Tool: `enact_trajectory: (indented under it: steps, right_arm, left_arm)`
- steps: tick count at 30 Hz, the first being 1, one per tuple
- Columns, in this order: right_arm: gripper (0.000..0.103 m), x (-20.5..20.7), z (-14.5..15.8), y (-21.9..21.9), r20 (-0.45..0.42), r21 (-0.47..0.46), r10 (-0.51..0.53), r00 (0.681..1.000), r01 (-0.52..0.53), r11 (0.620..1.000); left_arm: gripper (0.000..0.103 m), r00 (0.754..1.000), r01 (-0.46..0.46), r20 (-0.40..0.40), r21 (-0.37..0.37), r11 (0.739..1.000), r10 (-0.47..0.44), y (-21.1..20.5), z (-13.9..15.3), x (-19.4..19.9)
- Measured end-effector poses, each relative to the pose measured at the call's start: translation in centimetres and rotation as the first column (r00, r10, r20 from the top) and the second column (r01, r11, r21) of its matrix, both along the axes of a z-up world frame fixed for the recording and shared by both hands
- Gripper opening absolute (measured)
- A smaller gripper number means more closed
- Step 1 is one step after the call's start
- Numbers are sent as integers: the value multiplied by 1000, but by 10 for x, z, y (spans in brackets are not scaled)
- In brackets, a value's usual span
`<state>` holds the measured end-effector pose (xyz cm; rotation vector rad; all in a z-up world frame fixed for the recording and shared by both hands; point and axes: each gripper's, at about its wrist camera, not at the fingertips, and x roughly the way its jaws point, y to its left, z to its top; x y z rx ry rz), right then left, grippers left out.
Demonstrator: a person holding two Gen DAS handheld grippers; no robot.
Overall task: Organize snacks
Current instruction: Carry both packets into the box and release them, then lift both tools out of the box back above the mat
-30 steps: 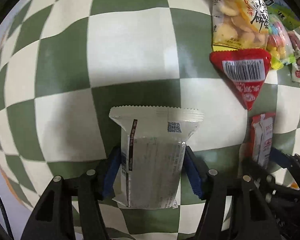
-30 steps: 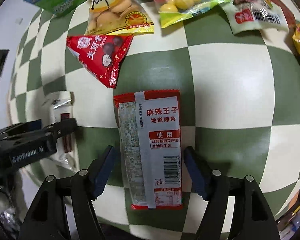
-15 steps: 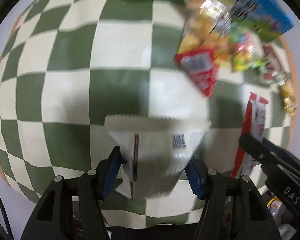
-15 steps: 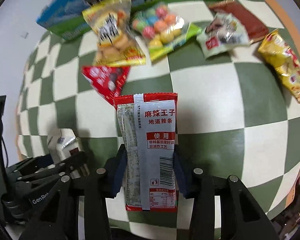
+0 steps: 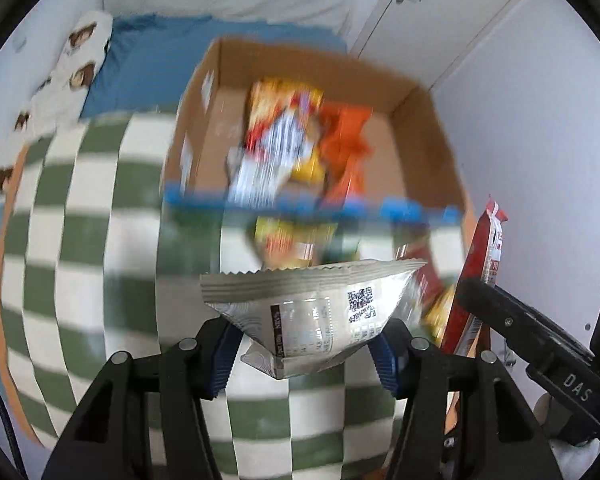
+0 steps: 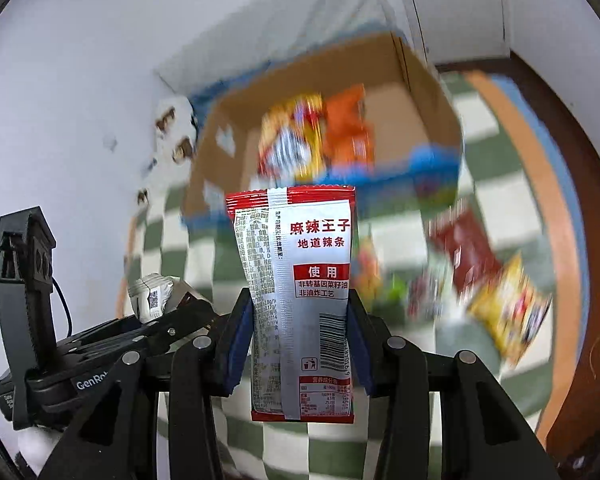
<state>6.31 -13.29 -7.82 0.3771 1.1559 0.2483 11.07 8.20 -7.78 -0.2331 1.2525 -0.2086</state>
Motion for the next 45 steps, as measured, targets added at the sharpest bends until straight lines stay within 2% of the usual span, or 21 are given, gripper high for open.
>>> enact_trajectory:
  steps: [4, 8, 14, 20, 27, 29, 30, 31, 33, 36, 40, 45]
  right_arm:
    - [46, 57, 23, -4, 54, -22, -19, 998, 21, 1000]
    - [46, 120, 31, -11, 61, -73, -31, 998, 35, 997]
    - [46, 209, 7, -14, -10, -178, -34, 999, 32, 984]
    - [46, 270, -37, -14, -93, -292, -36, 995, 7, 956]
    - [47, 306, -75, -13, -137, -339, -42, 990, -7, 941]
    - [50, 311, -83, -12, -154, -356, -54, 987, -4, 934]
    - [59, 315, -89, -12, -171, -378, -60, 984, -9, 926]
    - [74, 319, -97, -12, -192, -387, -57, 980, -22, 922]
    - [91, 323, -104, -12, -222, -384, -57, 973, -34, 923]
    - [92, 325, -108, -11, -223, -390, -41, 974, -51, 919]
    - [92, 324, -106, -14, -217, -367, -45, 975, -39, 930]
    - [92, 311, -93, -15, -189, -344, -42, 981, -26, 939]
  left_arm:
    - [55, 999, -11, 50, 32, 999, 9, -4, 24, 61]
    - [55, 999, -25, 34, 69, 997, 22, -3, 17, 120]
    - [55, 996, -33, -72, 144, 989, 44, 2, -23, 203]
    - [55, 985, -47, -153, 216, 975, 81, 14, -71, 251]
    - [55, 976, -38, -199, 243, 969, 88, 21, -108, 273]
    - [57, 973, -32, -215, 218, 975, 80, 22, -116, 275]
    - [67, 973, -32, -219, 202, 979, 77, 24, -118, 277]
    - [78, 972, -35, -221, 192, 981, 78, 25, -120, 277]
    - [86, 974, -36, -217, 160, 986, 71, 24, -122, 276]
    - [91, 979, -20, -197, 186, 982, 57, 18, -122, 274]
    - [91, 982, -19, -181, 202, 979, 56, 13, -119, 269]
    - [91, 993, -32, -104, 208, 978, 55, 6, -102, 253]
